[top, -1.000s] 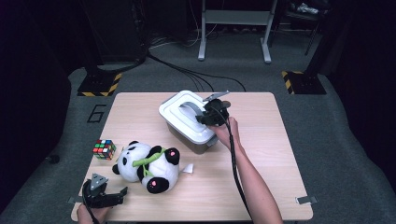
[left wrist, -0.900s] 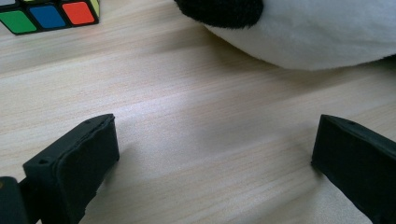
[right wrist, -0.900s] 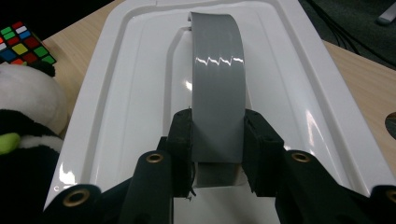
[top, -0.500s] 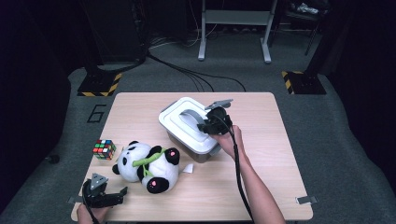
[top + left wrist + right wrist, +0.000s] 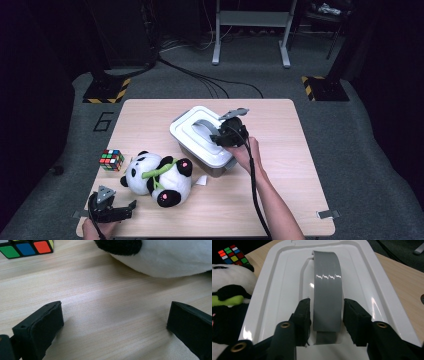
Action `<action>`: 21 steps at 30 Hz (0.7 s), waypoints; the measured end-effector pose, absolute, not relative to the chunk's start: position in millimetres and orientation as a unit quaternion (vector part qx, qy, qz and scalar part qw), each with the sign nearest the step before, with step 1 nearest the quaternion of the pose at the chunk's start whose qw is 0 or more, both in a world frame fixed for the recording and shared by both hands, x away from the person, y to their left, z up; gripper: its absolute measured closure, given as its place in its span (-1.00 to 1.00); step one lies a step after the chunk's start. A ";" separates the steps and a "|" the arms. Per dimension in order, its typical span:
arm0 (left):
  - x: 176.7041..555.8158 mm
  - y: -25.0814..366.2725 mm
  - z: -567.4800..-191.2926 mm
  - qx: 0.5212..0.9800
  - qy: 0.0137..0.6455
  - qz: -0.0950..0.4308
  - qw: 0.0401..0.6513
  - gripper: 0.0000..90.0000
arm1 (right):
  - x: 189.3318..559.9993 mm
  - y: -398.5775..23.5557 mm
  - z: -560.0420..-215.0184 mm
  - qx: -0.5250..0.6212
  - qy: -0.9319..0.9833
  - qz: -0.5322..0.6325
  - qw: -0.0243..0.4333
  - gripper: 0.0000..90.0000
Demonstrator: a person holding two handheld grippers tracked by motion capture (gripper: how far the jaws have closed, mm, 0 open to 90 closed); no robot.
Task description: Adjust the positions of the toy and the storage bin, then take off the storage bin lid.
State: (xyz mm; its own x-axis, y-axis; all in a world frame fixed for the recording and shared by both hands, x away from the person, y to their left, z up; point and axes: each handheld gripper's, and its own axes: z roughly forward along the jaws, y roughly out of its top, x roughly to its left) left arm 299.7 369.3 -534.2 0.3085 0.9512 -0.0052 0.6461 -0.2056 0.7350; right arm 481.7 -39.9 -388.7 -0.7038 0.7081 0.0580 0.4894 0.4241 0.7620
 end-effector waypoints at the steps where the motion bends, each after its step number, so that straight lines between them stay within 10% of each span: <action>1: 299.7 369.3 -534.2 0.740 0.540 0.234 0.326 -0.99 | 482.8 -38.6 -387.5 0.361 0.832 0.396 0.143 0.01; 9: 299.8 368.8 -534.6 0.737 0.542 0.235 0.329 -0.99 | 495.9 -24.9 -379.0 0.356 0.838 0.383 0.157 -0.54; 21: 299.4 369.0 -533.8 0.739 0.542 0.233 0.326 -1.00 | 505.3 -18.5 -374.8 0.347 0.840 0.387 0.154 -0.01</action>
State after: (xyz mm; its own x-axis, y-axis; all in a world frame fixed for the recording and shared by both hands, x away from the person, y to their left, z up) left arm 299.4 369.0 -533.8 0.3035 0.9528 -0.0088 0.6491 -0.2000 0.7339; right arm 505.3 -18.5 -374.8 -0.7125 0.7016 0.0099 0.4633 0.4598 0.7576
